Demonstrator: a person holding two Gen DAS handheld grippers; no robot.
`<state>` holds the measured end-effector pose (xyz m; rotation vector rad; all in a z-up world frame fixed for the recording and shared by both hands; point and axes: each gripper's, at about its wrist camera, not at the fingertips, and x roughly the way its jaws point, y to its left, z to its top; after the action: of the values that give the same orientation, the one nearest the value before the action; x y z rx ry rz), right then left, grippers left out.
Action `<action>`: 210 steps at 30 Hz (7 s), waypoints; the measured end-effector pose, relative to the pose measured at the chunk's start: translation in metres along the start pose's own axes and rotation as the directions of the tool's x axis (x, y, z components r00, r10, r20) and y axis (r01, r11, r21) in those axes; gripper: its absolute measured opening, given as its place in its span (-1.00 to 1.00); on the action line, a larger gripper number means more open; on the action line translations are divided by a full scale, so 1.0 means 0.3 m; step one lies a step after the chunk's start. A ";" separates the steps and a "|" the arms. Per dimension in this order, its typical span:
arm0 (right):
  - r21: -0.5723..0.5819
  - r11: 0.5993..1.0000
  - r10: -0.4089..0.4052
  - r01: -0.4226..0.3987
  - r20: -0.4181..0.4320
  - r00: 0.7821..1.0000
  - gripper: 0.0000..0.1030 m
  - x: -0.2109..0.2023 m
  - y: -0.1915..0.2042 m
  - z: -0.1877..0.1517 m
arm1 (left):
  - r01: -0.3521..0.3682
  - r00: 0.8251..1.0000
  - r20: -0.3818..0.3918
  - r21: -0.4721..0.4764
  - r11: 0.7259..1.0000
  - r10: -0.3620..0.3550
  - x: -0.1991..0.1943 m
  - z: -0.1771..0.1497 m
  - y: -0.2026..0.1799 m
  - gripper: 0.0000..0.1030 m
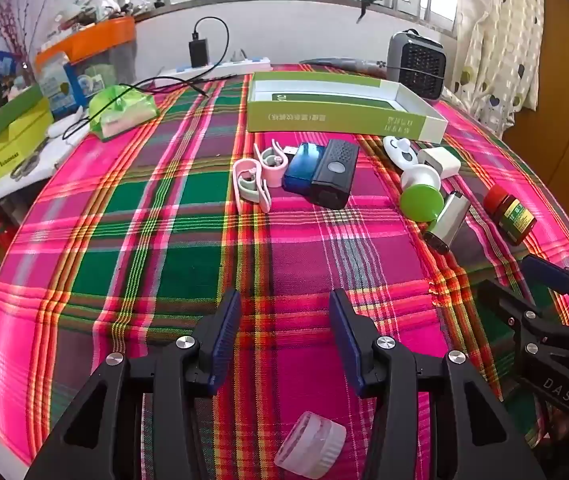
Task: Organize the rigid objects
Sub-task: 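Move the left tool toward the white cap while the right tool approaches the brown bottle, then close the left gripper around the white translucent cap, then grasp the brown red-lidded bottle with the right gripper while the left holds the cap, then carry the cap and the bottle with both grippers over the green box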
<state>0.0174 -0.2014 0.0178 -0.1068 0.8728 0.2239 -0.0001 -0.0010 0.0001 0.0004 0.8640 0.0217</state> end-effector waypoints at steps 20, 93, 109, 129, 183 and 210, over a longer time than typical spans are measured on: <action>-0.002 1.000 0.001 -0.001 0.015 1.000 0.36 -0.004 0.001 -0.003 | -0.004 1.000 0.005 0.001 1.000 0.004 0.006 -0.009 -0.005 -0.13; -0.003 0.995 0.103 -0.103 0.114 0.988 0.36 -0.143 -0.121 -0.067 | 0.138 0.990 0.001 0.087 0.987 -0.138 -0.205 -0.172 0.038 -0.13; -0.017 0.994 0.106 -0.105 0.086 0.991 0.36 -0.129 -0.099 -0.083 | 0.128 0.992 -0.016 0.086 0.988 -0.127 -0.183 -0.182 0.026 -0.13; 0.019 0.996 0.084 -0.086 0.072 0.994 0.36 -0.110 -0.131 -0.071 | 0.127 0.992 -0.015 0.068 0.990 -0.126 -0.147 -0.165 0.030 -0.14; -0.019 0.999 0.051 -0.051 -0.014 0.999 -0.35 0.078 -0.194 0.141 | 0.129 0.991 -0.022 0.032 0.991 -0.129 -0.025 -0.008 0.015 -0.65; -0.012 0.995 0.102 -0.102 0.080 0.992 -0.35 0.032 -0.175 0.318 | 0.139 0.989 0.048 0.035 0.990 -0.140 0.010 0.264 0.003 -0.65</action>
<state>0.1071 -0.2334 0.0715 -0.0598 0.7975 0.3249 0.0622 0.0007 0.0492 -0.0301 0.8121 -0.1225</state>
